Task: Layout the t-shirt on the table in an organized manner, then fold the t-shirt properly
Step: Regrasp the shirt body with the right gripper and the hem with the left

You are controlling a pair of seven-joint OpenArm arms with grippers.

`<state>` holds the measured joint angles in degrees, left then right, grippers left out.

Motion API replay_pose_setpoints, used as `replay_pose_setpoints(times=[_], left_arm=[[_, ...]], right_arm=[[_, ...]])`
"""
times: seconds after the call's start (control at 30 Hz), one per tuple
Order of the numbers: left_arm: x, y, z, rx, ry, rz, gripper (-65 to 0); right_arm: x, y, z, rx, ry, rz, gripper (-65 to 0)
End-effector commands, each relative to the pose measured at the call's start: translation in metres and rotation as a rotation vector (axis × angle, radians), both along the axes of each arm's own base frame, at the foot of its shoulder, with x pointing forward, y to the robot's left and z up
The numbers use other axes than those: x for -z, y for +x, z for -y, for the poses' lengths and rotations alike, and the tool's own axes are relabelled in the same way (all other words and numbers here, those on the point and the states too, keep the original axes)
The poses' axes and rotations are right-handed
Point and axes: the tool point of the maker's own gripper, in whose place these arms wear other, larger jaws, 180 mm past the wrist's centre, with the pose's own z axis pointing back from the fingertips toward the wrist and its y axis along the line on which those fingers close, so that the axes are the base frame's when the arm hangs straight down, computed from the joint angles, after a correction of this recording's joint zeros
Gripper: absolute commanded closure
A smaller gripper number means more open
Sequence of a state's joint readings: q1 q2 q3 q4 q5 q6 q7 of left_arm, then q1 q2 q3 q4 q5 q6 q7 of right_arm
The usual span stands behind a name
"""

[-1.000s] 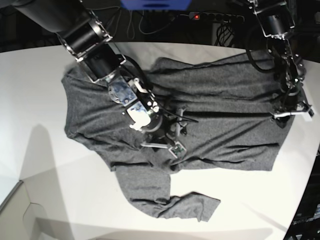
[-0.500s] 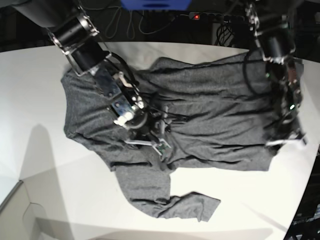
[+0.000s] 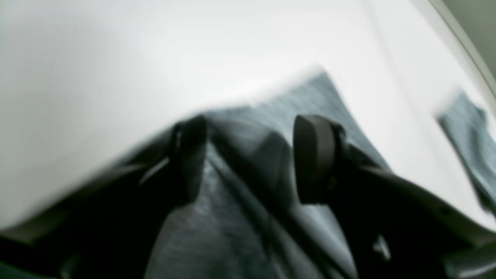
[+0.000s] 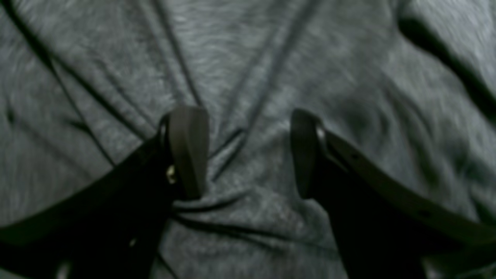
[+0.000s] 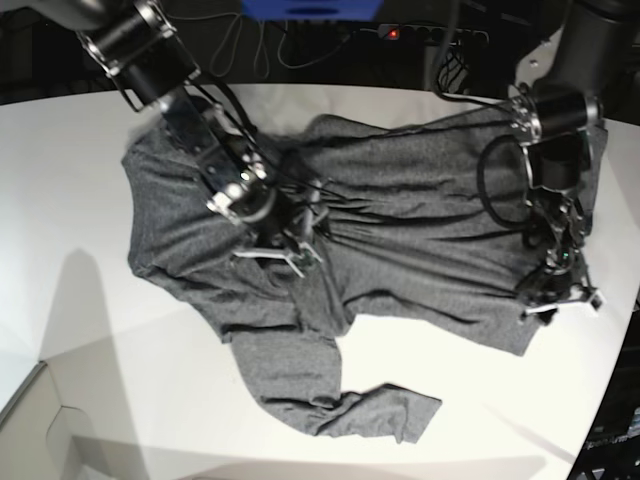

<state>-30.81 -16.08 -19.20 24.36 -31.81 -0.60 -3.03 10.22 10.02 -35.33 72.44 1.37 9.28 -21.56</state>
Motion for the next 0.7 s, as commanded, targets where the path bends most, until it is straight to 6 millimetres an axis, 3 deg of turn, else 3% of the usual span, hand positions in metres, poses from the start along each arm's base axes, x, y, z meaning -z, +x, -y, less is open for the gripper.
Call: replay_pose_setpoints(times=[0.0,0.17,0.23,0.3,0.4,0.47,0.57,0.67], left_arm=[[-0.031,0.017,-0.018,-0.028,0.03,0.063,-35.4],[-0.065,0.036,-0.024,-0.03,0.05,0.135,-35.3],[-0.087,0.044,-0.025,-0.021,0.072,0.189,-35.3],[-0.083,0.038,-0.019,0.008,0.064,0.177,-35.3],[-0.095,0.035,-0.006,0.076,0.052,0.178,-35.3],[-0.102,0.03,0.008,0.124,0.059,0.186,-35.3],[-0.108,0.03,0.045,0.191,0.032,0.209,-35.3],[-0.098,0.033,0.083,0.264,-0.013,0.184,-35.2]], right_arm=[[0.007,-0.002,0.009,-0.003,-0.074,-0.032,-34.4],[0.012,-0.006,0.018,0.0,-0.091,-0.042,-34.4],[0.009,-0.003,0.018,0.005,-0.088,-0.035,-34.4],[0.001,0.0,0.015,0.0,-0.076,-0.013,-34.4],[-0.018,0.007,0.009,-0.005,-0.05,0.033,-34.4],[-0.027,0.014,0.012,0.021,-0.032,0.053,-34.4],[-0.034,0.022,0.021,0.053,-0.022,0.069,-34.4],[-0.039,0.024,0.02,0.051,-0.017,0.081,-34.4]])
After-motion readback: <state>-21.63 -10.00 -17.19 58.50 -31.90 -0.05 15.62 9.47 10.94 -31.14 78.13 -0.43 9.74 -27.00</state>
